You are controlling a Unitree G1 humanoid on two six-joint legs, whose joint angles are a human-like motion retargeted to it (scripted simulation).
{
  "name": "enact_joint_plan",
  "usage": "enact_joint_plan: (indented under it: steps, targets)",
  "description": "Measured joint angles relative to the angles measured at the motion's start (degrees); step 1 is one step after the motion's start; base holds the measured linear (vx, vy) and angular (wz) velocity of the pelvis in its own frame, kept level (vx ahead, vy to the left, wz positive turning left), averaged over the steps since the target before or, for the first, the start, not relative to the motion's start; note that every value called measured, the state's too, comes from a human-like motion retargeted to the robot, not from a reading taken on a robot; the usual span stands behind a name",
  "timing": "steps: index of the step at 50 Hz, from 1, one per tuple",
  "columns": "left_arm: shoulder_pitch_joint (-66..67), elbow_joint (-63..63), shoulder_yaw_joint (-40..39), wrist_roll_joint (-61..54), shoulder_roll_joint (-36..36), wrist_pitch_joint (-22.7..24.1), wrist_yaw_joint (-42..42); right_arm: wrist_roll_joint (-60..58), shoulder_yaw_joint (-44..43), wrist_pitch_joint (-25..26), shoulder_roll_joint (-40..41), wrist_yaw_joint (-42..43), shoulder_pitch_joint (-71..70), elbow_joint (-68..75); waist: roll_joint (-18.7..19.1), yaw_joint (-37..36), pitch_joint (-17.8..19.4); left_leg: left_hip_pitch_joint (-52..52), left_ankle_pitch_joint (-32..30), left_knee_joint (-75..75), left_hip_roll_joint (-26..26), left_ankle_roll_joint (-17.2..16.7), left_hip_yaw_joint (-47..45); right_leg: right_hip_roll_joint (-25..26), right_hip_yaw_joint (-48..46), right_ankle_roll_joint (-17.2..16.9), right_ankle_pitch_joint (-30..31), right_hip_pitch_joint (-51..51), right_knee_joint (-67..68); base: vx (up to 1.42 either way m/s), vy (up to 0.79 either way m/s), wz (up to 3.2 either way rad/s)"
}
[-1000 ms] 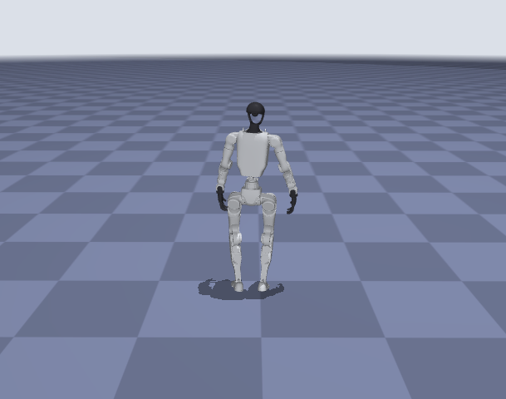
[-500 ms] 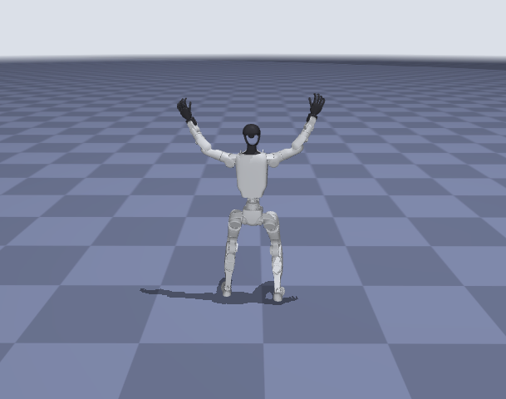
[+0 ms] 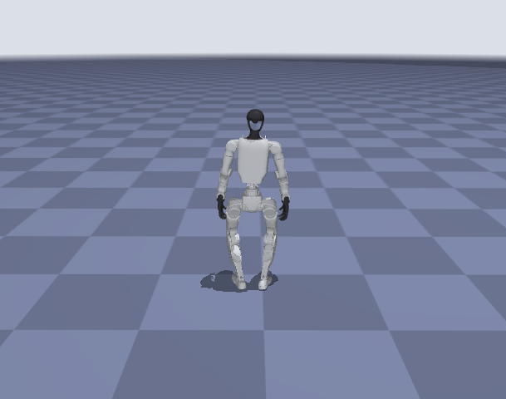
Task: Sport exercise
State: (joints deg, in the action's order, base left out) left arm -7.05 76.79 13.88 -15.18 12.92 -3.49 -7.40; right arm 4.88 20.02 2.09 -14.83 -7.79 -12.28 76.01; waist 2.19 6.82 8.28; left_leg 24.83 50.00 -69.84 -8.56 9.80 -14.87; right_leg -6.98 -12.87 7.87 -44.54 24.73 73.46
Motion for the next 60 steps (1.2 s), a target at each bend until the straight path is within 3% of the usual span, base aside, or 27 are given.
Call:
enact_joint_plan:
  steps: [3, 5, 7, 11, 15, 18, 20, 22, 25, 27, 30, 32, 35, 38, 40, 43, 45, 47, 50, 52, 55, 60]
  targets:
    - [0.08, -0.99, 0.51, 0.14, 1.82, 1.54, 2.28, 1.41, 0.21, -0.77, -1.8, 1.76, -0.15, -3.7, 2.38, -0.3, 0.34, -2.52, -4.09, 5.88, -0.12, -1.59, 1.46, 4.88, 2.41, 1.5, 6.06, -3.04, -9.19, 0.0, 0.07, -0.1]
    - [1.22, -1.7, 0.07, -1.92, 2.53, 2.06, 2.97, 4.08, -0.61, -1.33, -3.46, 2.8, 0.66, -6.15, 3.54, -0.55, -0.13, -4.4, -10.21, 12.57, 1.05, -2.88, 3.18, 7.42, 4.65, 2.49, 12.61, -5.29, -17.01, 0.0, 0.06, -0.23]
    - [2.37, -1.92, -0.81, -4.2, 2.77, 2.15, 3.1, 7.23, -1.45, -1.6, -5.06, 3.31, 1.23, -7.51, 4.18, -0.82, -0.81, -5.8, -17.97, 18.6, 2.47, -4.69, 4.56, 8.37, 5.84, 1.36, 20.21, -6.26, -21.85, -0.01, 0.05, -0.33]
    - [3.47, -0.9, -2.26, -6.96, 2.33, 1.36, 2.24, 11.91, -3.08, -1.91, -6.75, 3.48, 1.58, -7.59, 3.68, -1.14, -1.28, -7.48, -23.84, 25.0, 5.17, -5.56, 5.52, 8.44, 7.1, 0.31, 23.54, -6.3, -24.16, -0.03, 0.04, -0.24]
    - [4.22, 1.33, -2.89, -8.54, 0.55, 0.15, -0.38, 15.94, -4.83, -1.31, -5.33, 2.26, 2.91, -6.32, 2.11, -1.5, -0.75, -6.89, -17.99, 20.7, 5.88, -4.88, 5.44, 8.82, 6.94, 0.84, 18.61, -5.76, -20.2, -0.08, 0.03, -0.26]
    - [2.39, 2.89, -2.56, -9.84, 0.58, -0.76, -3.07, 19.97, -6.15, -0.02, -4.03, -0.22, 2.99, -4.39, 0.62, -1.73, 0.34, -5.28, -7.72, 11.48, 5.29, -4.0, 4.17, 7.77, 5.21, 0.45, 9.85, -4.63, -12.32, -0.08, 0.02, -0.28]
    - [-0.42, 3.32, -3.42, -12.14, 2.89, -1.1, -3.02, 23.44, -8.08, 0.83, -5.36, -0.6, 1.88, -2.71, -0.4, -1.63, 1.4, -3.44, -1.62, 3.92, 4.07, -2.94, 2.2, 5.53, 2.89, 0.18, 3.76, -2.92, -5.17, -0.1, 0.01, -0.21]
    - [-4.08, 1.67, -7.28, -17.04, 9.17, -0.25, 0.81, 29.59, -13.64, 0.47, -11.91, 2.95, -0.25, -2.05, -1.6, -1.27, 1.31, -1.81, -0.02, 1.33, 4.18, -2.11, 0.64, 2.68, 1.56, 0.89, 0.74, -1.03, -1.02, -0.1, 0.0, 0.08]
    - [-7.59, -9.95, -14.35, -27.08, 23.31, 4.22, 10.67, 42.22, -26.05, -3.24, -28.79, 13.1, -3.05, -6.76, -1.47, -1.87, 0.65, -3.54, -3.01, 7.34, 6.0, -4.09, 2.37, 4.88, 3.85, 1.04, 4.78, -2.18, -6.33, 0.0, 0.0, 0.0]
    - [-4.95, -24.88, -19.76, -31.66, 31.31, 9.61, 15.57, 49.12, -34.26, -8.71, -38.56, 18.23, -0.81, -16.14, -0.84, -2.28, -0.37, -7.11, -13.28, 16.94, 6.63, -6.74, 5.38, 8.51, 7.37, 1.93, 15.01, -5.86, -16.57, 0.0, -0.03, 0.23]
    - [2.89, -53.0, -30.16, -33.85, 42.08, 17.76, 17.98, 55.26, -45.32, -18.65, -50.97, 20.79, 5.98, -35.87, -1.19, -3.02, -2.34, -9.38, -33.47, 28.79, 5.55, -8.69, 6.75, 10.81, 10.93, 1.7, 31.59, -8.47, -29.57, 0.0, -0.03, 0.14]
    - [9.46, -70.5, -37.81, -33.85, 48.47, 21.96, 17.37, 55.41, -52.53, -24.95, -57.09, 19.84, 13.26, -51.14, -2.01, -3.92, -2.71, -8.29, -36.44, 28.94, 4.63, -8.91, 7.21, 11.4, 11.22, 1.52, 34.41, -8.32, -31.01, -0.04, -0.01, -0.04]
    - [15.95, -86.49, -44.73, -33.27, 53.32, 26.2, 14.64, 53.92, -57.83, -31.07, -61.26, 16.38, 20.64, -68.95, -3.63, -4.89, -2.34, -5.71, -28.23, 21.51, 2.85, -6.04, 7.45, 12.14, 10.36, 2.14, 29.5, -7.66, -27.05, -0.08, -0.01, -0.05]
    - [22.63, -92.08, -45.54, -32.8, 44.72, 24.74, 11.55, 51.31, -59.97, -31.14, -50.91, 14.35, 27.23, -78.78, -4.43, -6.18, -1.29, -4.16, -13.43, 13.14, 0.08, -4.01, 6.77, 10.88, 5.21, 1.28, 18.49, -7.41, -21.14, -0.05, -0.01, -0.17]
    - [23.68, -87.02, -40.98, -29.21, 35.12, 20.36, 9.8, 46.2, -56.32, -27.78, -40.36, 14.39, 28.6, -77.97, -4.3, -7.16, -0.24, -3.82, -3.43, 8.51, -1.57, -3.19, 6.1, 8.53, 0.0, 0.44, 7.95, -7.99, -16.82, -0.03, -0.01, -0.27]
    - [14.88, -58.68, -25.26, -16.05, 20.9, 11.29, 9.37, 34.59, -40.0, -16.29, -26.1, 15.78, 21.37, -55.08, -5.75, -6.4, 1.21, -3.71, 0.0, 10.08, 1.5, -1.43, 5.17, 2.44, -3.88, 1.77, -1.93, -7.83, -12.37, -0.07, -0.03, 0.19]
    - [7.55, -37.35, -15.13, -9.0, 13.48, 7.06, 8.51, 27.62, -28.06, -9.1, -18.15, 13.77, 14.17, -34.21, -5.04, -6.64, 1.06, -4.83, 0.0, 11.34, 2.7, -1.24, 5.4, 2.42, -3.02, 2.77, -1.18, -8.49, -13.39, 0.06, 0.02, 0.23]
    - [3.17, -22.52, -8.39, -4.22, 8.76, 5.01, 6.57, 20.56, -19.05, -5.2, -12.01, 9.79, 9.18, -19.4, -2.63, -7.04, 0.82, -6.74, -3.37, 14.07, 2.11, -2.32, 6.49, 6.38, 0.04, 3.43, 4.68, -10.71, -19.21, 0.1, 0.03, 0.18]
    - [1.61, -11.12, -2.49, -0.94, 5.69, 3.44, 3.41, 13.23, -9.79, -2.52, -6.72, 5.07, 5.92, -9.72, -0.57, -6.52, -0.58, -8.36, -16.02, 20.6, 2.65, -4.8, 7.04, 9.07, 2.94, 2.89, 18.19, -12.19, -27.8, 0.03, 0.01, 0.13]
    - [2.25, -8.11, 0.03, 0.24, 5.7, 2.91, 1.5, 10.56, -5.65, -2.22, -5.61, 2.8, 4.82, -7.99, -0.04, -5.74, -0.88, -8.59, -20.51, 22.84, 3.74, -5.55, 7.19, 9.22, 4.35, 1.65, 21.8, -11.58, -28.8, 0.0, 0.0, 0.0]
    - [3.57, -5.62, 2.97, 2.13, 6.69, 2.75, 0.55, 7.93, -1.44, -2.38, -4.98, 1.42, 4.13, -7.63, 0.44, -4.79, -0.22, -8.28, -19.29, 20.71, 4.12, -4.56, 6.68, 8.74, 5.1, 0.37, 19.43, -10.48, -25.15, -0.08, 0.03, 0.12]
    - [2.55, -1.94, 6.52, 9.41, 8.98, 2.72, 0.99, 1.05, 4.12, -2.33, -4.67, 0.07, 1.48, -5.2, -0.52, -3.52, 2.21, -6.32, -4.47, 10.29, 3.44, -1.84, 3.67, 4.9, 2.71, -3.98, 5.06, -8.46, -12.94, -0.1, 0.04, -0.01]
